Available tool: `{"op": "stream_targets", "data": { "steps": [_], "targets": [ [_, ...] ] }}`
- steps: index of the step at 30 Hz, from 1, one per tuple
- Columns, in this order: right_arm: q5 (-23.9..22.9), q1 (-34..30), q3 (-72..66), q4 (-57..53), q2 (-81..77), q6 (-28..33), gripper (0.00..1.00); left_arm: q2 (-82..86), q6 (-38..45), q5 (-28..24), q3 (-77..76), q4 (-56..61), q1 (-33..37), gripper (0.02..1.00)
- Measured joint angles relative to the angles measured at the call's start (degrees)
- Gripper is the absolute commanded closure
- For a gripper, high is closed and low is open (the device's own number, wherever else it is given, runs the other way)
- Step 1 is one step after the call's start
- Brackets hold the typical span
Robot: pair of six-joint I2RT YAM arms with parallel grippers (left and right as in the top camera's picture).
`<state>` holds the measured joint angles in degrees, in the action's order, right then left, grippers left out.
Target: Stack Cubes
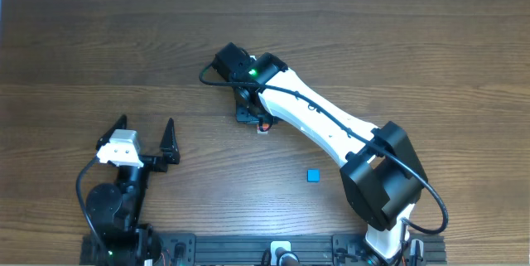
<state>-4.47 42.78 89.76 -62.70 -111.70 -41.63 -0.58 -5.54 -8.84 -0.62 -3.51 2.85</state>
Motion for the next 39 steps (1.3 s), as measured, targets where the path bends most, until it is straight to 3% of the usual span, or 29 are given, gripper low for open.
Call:
{"op": "stream_targets", "data": {
  "steps": [39],
  "targets": [
    [0.7, 0.0, 0.0, -0.7, 0.0, 0.0, 0.897, 0.0, 0.0, 0.0, 0.0, 0.0, 0.0, 0.02]
  ]
}}
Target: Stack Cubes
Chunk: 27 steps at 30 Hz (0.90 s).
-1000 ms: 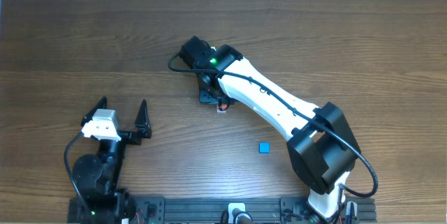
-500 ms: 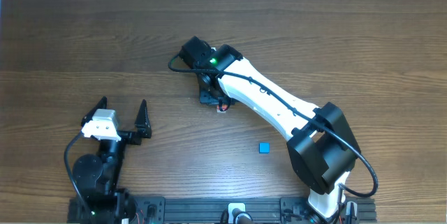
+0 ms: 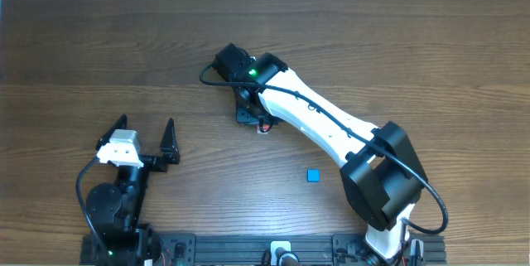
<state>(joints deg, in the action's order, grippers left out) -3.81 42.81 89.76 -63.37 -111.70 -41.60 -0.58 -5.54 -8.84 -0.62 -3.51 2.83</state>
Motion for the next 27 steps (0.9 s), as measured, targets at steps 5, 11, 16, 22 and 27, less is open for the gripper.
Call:
{"op": "stream_targets", "data": {
  "steps": [5, 11, 16, 22, 27],
  "targets": [
    [0.2, 0.0, 0.0, 0.0, 0.0, 0.0, 0.757, 0.0, 0.0, 0.0, 0.0, 0.0, 0.0, 0.018],
    [0.2, 0.0, 0.0, 0.0, 0.0, -0.3, 0.531, 0.0, 0.0, 0.0, 0.0, 0.0, 0.0, 0.018],
    [0.3, 0.0, 0.0, 0.0, 0.0, -0.3, 0.229, 0.0, 0.0, 0.0, 0.0, 0.0, 0.0, 0.02],
    [0.2, 0.0, 0.0, 0.0, 0.0, -0.2, 0.007, 0.0, 0.0, 0.0, 0.0, 0.0, 0.0, 0.018],
    [0.2, 0.0, -0.3, 0.4, 0.9, 0.2, 0.007, 0.0, 0.0, 0.0, 0.0, 0.0, 0.0, 0.018]
  ]
}}
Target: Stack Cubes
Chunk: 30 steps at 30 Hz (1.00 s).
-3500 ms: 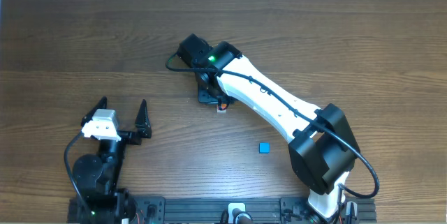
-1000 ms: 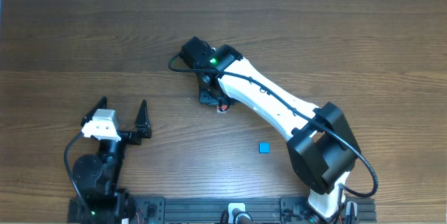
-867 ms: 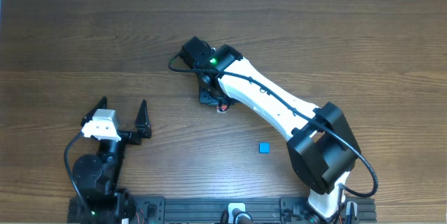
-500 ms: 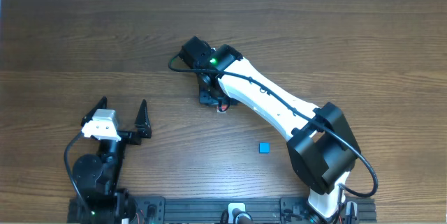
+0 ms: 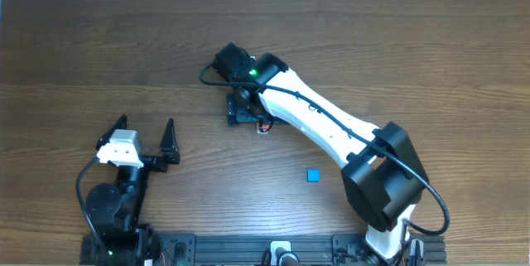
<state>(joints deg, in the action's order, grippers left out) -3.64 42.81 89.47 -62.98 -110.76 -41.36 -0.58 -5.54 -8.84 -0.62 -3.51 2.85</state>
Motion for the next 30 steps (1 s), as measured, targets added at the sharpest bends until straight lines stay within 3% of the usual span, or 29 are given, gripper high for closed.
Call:
{"op": "stream_targets", "data": {
  "steps": [9, 13, 17, 22, 30],
  "targets": [
    [-0.4, 0.2, -1.9, -9.8, 16.5, 3.5, 0.009, 0.0, 0.0, 0.0, 0.0, 0.0, 0.0, 0.018],
    [-1.1, 0.4, -14.5, -9.7, 29.4, 3.4, 0.009, 0.0, 0.0, 0.0, 0.0, 0.0, 0.0, 0.018],
    [0.9, 0.4, -34.6, 1.6, 34.5, 0.7, 0.009, 0.0, 0.0, 0.0, 0.0, 0.0, 0.0, 0.018],
    [2.0, 0.2, -47.5, 12.7, 35.3, -1.4, 0.009, 0.1, 0.0, 0.0, 0.0, 0.0, 0.0, 0.018],
    [0.6, -1.7, -52.8, 19.9, 34.0, -2.2, 0.009, 0.0, 0.0, 0.0, 0.0, 0.0, 0.0, 0.018]
  ]
}}
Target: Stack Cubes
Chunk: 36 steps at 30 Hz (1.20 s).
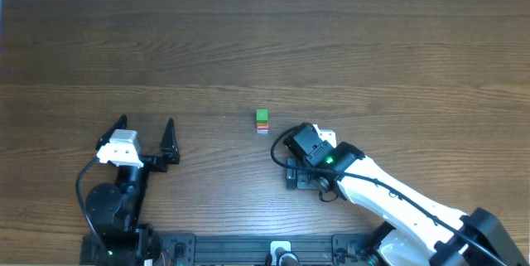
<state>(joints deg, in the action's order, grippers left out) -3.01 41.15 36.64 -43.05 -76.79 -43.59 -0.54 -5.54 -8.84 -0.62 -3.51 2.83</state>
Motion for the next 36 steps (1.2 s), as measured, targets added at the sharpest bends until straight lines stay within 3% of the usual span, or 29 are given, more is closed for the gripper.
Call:
{"op": "stream_targets", "data": {
  "steps": [5, 8, 19, 36],
  "targets": [
    [-0.9, -0.6, -0.1, 1.4, -2.6, 0.0, 0.014, 0.0, 0.0, 0.0, 0.0, 0.0, 0.0, 0.018],
    [-1.0, -0.6, -0.1, 1.9, -4.2, 0.0, 0.071, 0.0, 0.0, 0.0, 0.0, 0.0, 0.0, 0.018],
    [-1.5, -0.1, -0.1, 2.3, -5.0, 0.0, 0.564, 0.0, 0.0, 0.0, 0.0, 0.0, 0.0, 0.018],
    [-1.5, 0.3, -0.1, 2.4, -5.0, -0.2, 0.724, 0.0, 0.0, 0.0, 0.0, 0.0, 0.0, 0.018]
  ]
}}
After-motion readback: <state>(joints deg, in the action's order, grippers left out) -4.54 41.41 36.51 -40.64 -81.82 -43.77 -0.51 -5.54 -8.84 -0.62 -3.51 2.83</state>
